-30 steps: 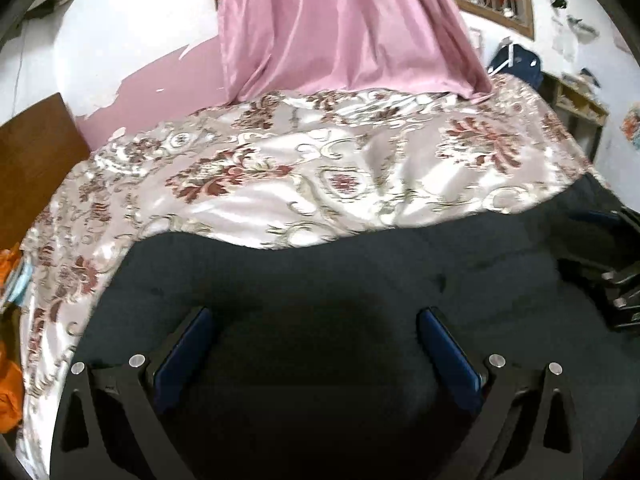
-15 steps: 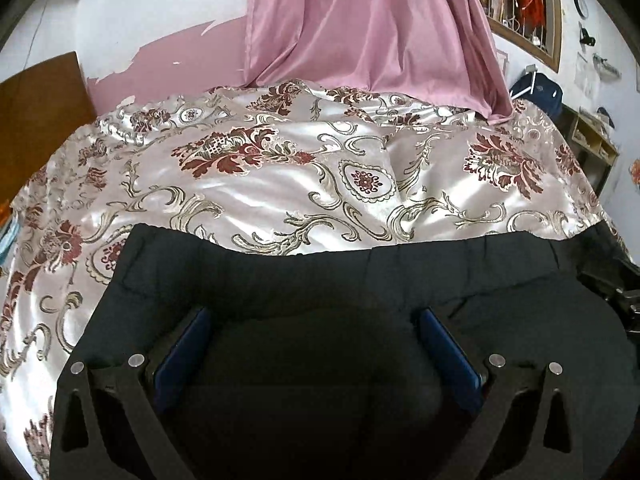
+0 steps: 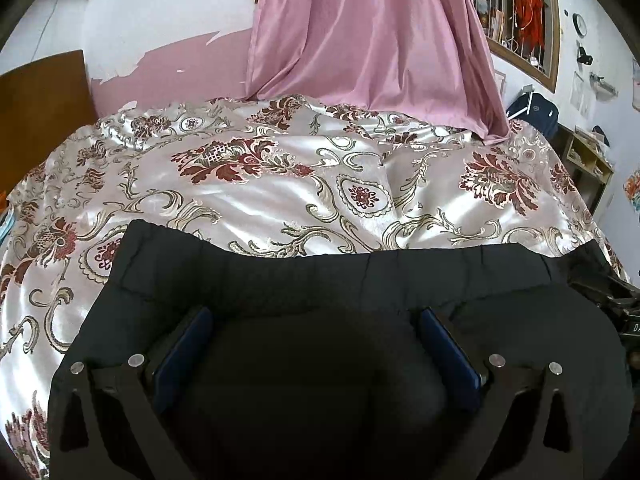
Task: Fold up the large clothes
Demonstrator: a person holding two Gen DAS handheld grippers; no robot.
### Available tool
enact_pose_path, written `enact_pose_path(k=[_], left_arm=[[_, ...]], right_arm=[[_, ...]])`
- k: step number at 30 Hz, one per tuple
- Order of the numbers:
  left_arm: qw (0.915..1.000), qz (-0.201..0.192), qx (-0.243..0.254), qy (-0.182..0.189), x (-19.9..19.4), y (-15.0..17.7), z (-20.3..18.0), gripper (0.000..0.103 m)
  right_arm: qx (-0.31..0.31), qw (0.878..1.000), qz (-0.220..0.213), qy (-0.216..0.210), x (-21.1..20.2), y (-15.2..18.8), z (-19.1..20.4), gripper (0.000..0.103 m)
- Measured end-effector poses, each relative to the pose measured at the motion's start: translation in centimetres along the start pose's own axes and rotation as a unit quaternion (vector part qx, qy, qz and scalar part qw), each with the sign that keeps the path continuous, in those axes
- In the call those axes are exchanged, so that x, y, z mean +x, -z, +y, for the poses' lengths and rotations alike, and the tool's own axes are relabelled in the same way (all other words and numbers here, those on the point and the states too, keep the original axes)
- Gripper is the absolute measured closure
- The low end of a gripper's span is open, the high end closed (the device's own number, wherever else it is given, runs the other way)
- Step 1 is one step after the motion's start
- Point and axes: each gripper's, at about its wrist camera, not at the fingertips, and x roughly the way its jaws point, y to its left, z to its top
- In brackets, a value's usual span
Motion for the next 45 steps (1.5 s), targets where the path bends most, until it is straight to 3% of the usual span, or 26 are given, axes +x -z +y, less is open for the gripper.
enact_pose_path(k=[23,30,33,35,39,42,45], left_arm=[[1.0000,-0.008,0.003,0.000,0.2,0.3,0.2,0.000],[0.9995,-0.027,0.000,0.015,-0.5,0.8,0.6,0.000],[0.9993,-0.032,-0.001,0.019,-0.7,1.0,0.6,0.000],[0.9994,-0.031,0.004,0.012,-0.9,1.0,0.4,0.000],[0.9995,-0.030,0.012,-0.004,-2.1,1.1,0.0,0.000],[0.9990,-0.044,0.002,0.000,-4.0,1.1,0.7,0.000],[0.9965,-0.073,-0.039,-0.008,-6.4,1.4,2.7,0.000]], right_arm=[[0.002,1.000,-0.005,-0.003,0.2,0.1,0.0,0.002],[0.011,0.999,-0.039,-0.017,-1.6,0.4,0.1,0.003],[0.008,0.997,-0.078,0.015,-3.3,1.1,0.3,0.003],[0.015,0.992,-0.115,0.052,-4.8,1.7,0.4,0.003],[0.067,0.965,-0.209,0.141,-9.3,3.1,-0.2,0.002],[0.117,0.945,-0.255,0.169,-12.1,4.2,-1.6,0.002],[0.169,0.932,-0.267,0.178,-13.8,5.2,-3.6,0.002]])
